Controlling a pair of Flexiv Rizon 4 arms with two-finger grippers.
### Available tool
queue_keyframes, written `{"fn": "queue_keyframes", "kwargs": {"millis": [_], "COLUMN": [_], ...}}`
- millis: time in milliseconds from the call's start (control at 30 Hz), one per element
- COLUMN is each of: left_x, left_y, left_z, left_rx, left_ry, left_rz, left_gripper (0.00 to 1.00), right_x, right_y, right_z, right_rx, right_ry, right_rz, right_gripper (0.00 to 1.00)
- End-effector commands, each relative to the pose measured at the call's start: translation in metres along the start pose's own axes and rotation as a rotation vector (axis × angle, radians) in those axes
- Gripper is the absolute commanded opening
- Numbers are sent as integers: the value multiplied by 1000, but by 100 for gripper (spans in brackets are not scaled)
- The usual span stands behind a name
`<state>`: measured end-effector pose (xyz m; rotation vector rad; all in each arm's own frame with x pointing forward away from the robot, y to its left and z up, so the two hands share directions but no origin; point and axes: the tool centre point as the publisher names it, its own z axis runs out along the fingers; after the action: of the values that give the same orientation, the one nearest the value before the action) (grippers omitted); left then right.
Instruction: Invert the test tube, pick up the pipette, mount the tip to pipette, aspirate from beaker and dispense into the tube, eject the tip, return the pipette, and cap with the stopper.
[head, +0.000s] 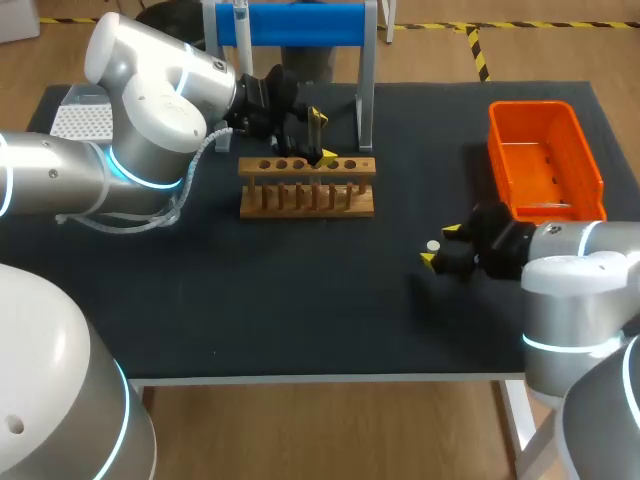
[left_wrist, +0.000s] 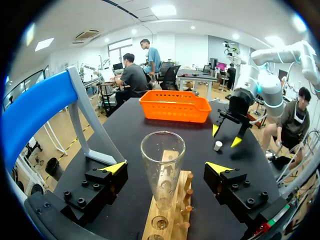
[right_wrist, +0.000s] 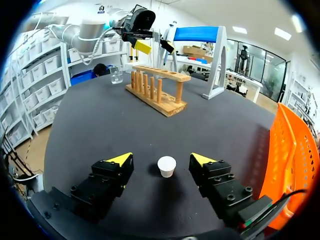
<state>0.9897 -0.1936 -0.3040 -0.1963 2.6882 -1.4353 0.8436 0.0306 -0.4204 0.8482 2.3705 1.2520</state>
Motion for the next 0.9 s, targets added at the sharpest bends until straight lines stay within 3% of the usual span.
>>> {"fn": "queue_keyframes", "kwargs": {"millis": [33,200,433,567,633,900], "left_x": [0,0,0,0,0,0], "left_y": [0,0,0,0,0,0], "left_z": [0,0,0,0,0,0], "left_rx": [0,0,0,0,0,0], "left_ry": [1,1,1,1,1,1], "left_rz": [0,0,0,0,0,0], "left_gripper": [100,100,100,100,100,100], "right_x": [0,-2,-4,-4,-4,-3], "right_y": [-1,-2,-1,-1,-2,-4], "right_z": [5,8,11,12,13,13], "right_rx": [0,2,-2,-2,-2,3], "right_ry": [-9,-14,-17,-16,-14,-15], "right_rz": [2,6,7,4,3,-4], "right_gripper": [65,55,60,56,49,49]}}
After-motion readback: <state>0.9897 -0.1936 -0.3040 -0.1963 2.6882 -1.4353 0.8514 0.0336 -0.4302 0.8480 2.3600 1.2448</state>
